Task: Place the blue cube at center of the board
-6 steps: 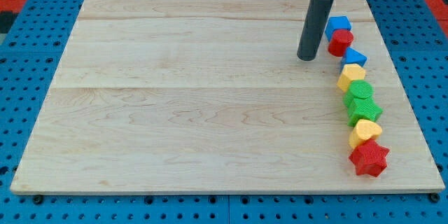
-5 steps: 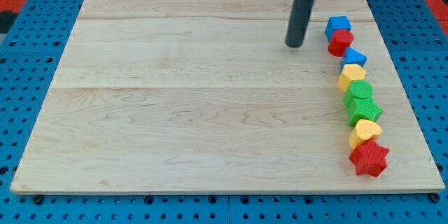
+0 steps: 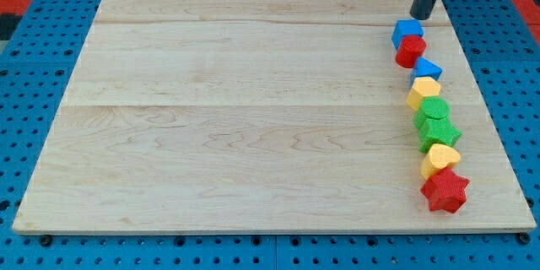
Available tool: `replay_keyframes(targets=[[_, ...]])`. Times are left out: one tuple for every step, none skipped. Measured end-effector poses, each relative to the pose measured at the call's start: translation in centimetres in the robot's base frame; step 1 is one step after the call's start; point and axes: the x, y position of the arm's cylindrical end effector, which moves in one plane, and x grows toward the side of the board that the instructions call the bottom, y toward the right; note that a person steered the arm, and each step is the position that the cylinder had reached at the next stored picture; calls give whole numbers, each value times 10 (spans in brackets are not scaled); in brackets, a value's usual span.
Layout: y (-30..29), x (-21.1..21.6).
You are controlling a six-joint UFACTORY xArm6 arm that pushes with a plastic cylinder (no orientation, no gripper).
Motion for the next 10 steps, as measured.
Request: replay_keyframes(targets=[[2, 1], [20, 10], [35, 34], [10, 37], [-39, 31], [-75, 51], [-84, 70], [-85, 103], [-123, 121], [-177, 116]])
